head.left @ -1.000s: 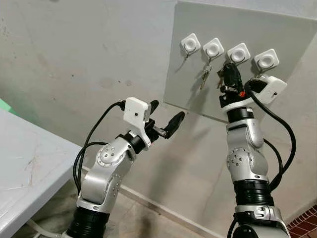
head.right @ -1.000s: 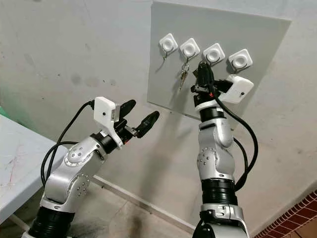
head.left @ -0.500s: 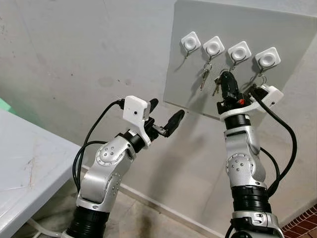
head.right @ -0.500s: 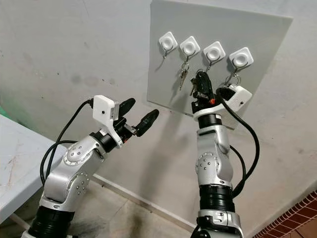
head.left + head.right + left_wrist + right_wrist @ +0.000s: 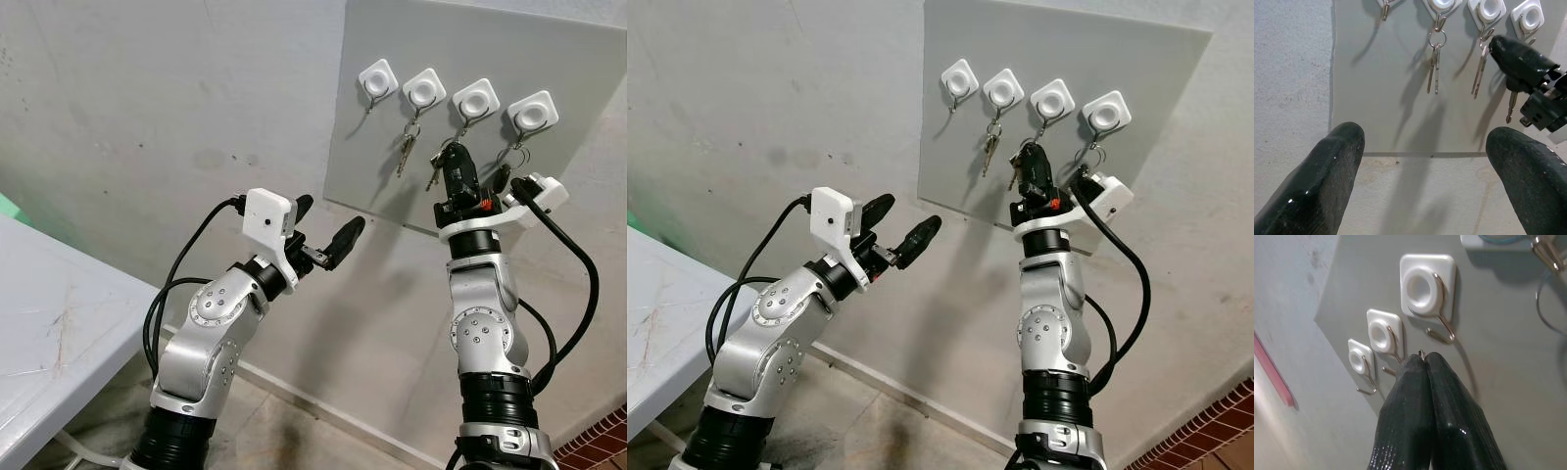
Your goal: Hang keys on a hook
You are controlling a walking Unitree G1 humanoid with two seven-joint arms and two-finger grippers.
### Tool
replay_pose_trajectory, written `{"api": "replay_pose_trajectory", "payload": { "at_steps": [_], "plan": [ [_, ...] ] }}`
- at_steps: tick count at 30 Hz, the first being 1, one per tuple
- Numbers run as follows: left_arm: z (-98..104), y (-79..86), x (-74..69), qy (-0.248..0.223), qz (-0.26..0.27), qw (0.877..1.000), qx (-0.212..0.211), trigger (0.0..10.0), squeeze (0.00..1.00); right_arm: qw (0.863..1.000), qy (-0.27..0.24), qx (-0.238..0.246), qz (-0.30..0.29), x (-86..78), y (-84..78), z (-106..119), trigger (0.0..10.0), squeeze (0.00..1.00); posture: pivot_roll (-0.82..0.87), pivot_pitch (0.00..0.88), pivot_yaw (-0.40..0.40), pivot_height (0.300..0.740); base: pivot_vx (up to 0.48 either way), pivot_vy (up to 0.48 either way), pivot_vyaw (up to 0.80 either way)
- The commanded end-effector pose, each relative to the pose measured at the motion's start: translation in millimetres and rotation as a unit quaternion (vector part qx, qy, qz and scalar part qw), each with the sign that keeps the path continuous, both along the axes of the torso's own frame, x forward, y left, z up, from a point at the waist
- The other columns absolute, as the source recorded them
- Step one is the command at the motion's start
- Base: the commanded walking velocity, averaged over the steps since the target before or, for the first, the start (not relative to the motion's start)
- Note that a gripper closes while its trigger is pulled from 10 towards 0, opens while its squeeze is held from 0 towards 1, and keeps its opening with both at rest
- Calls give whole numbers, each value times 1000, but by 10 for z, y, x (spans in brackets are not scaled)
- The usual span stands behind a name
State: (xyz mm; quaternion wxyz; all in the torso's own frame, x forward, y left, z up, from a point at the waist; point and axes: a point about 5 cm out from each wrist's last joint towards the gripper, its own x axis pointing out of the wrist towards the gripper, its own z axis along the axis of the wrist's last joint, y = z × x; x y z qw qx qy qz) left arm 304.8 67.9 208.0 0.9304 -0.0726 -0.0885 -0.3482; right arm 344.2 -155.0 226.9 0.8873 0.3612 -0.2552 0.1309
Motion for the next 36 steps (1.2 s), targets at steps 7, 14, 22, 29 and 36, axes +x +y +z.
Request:
{"api": "replay_pose_trajectory", "payload": {
  "at_steps": [7,14,22,29,36],
  "plan": [
    [81,-12,-7,-11,-1,1000,-6,10000,0,999,-37,14,-12,-8,-93,193,10000,0,37,12,-38,740,0,0,0],
    [85,-15,-6,-11,0,1000,-8,10000,0,999,-35,30,-17,7,-139,214,10000,0,37,9,-39,740,0,0,0],
    [99,-16,1,-12,0,1000,-10,10000,0,999,-23,47,-10,33,-144,203,10000,0,37,11,-38,740,0,0,0],
    [103,-11,-1,-11,2,1000,-11,10000,0,998,-12,55,-4,49,-135,181,10000,0,39,15,-39,740,0,0,0],
    [110,-3,1,-11,5,1000,-13,10000,0,997,11,74,5,75,-129,134,10000,0,39,15,-39,740,0,0,0]
  ]
}}
